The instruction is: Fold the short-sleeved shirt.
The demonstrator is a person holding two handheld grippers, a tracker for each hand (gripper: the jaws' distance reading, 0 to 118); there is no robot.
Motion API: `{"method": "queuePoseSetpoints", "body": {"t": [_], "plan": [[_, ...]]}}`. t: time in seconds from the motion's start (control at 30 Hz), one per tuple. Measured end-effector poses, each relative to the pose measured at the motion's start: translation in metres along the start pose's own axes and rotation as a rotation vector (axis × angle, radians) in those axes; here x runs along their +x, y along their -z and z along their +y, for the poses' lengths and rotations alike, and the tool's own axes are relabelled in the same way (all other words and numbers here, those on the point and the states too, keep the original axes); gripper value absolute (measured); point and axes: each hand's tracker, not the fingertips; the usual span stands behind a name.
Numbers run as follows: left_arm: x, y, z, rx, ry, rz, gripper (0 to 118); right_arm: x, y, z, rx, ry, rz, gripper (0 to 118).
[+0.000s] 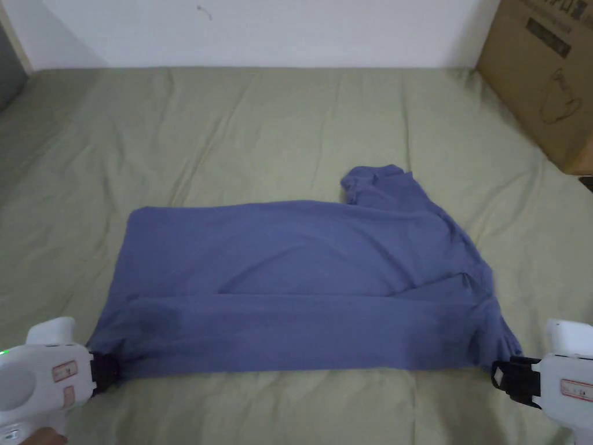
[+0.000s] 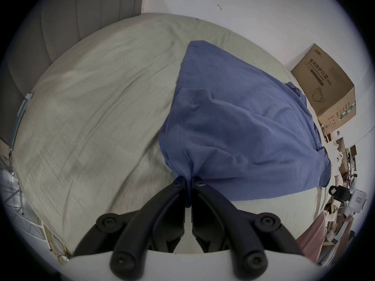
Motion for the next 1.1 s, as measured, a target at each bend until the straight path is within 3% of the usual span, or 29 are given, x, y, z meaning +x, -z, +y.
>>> {"method": "queuePoseSetpoints", "body": {"t": [0.03,0.1,0.27,0.37,0.4,0.43,0.7,0.77,1.07,1.1], "plan": [[-0.002,-0.002,0.003,-0.002,-0.006,-0.007,4,0.003,0.000,0.000,0.005,-0.004,-0.015,49],[-0.003,-0.010,0.003,-0.004,0.000,-0.018,4,0.010,0.003,0.006,0.003,0.004,-0.022,69],[0.009,-0.018,0.003,-0.017,0.136,0.032,4,0.026,0.017,0.036,0.027,0.037,-0.028,69],[0.015,-0.017,0.002,-0.022,0.152,0.052,4,0.025,0.040,0.049,-0.025,0.030,0.026,64],[0.015,-0.016,0.001,-0.020,0.157,0.056,4,0.023,0.050,0.049,-0.072,-0.001,0.005,40],[0.014,-0.016,0.000,-0.019,0.158,0.058,4,0.021,0.058,0.046,-0.099,-0.022,-0.051,2],[0.007,-0.040,-0.004,-0.015,0.177,0.053,4,0.033,0.018,0.031,-0.076,0.023,0.010,2],[0.007,-0.053,-0.007,-0.012,0.181,0.040,4,0.042,0.001,0.024,-0.085,0.067,0.062,2],[-0.006,-0.079,-0.061,-0.079,0.264,0.066,4,0.052,-0.014,-0.036,-0.155,0.064,0.037,2],[-0.008,-0.076,-0.064,-0.084,0.264,0.062,9,0.051,-0.010,-0.038,-0.148,0.061,0.036,3]]}}
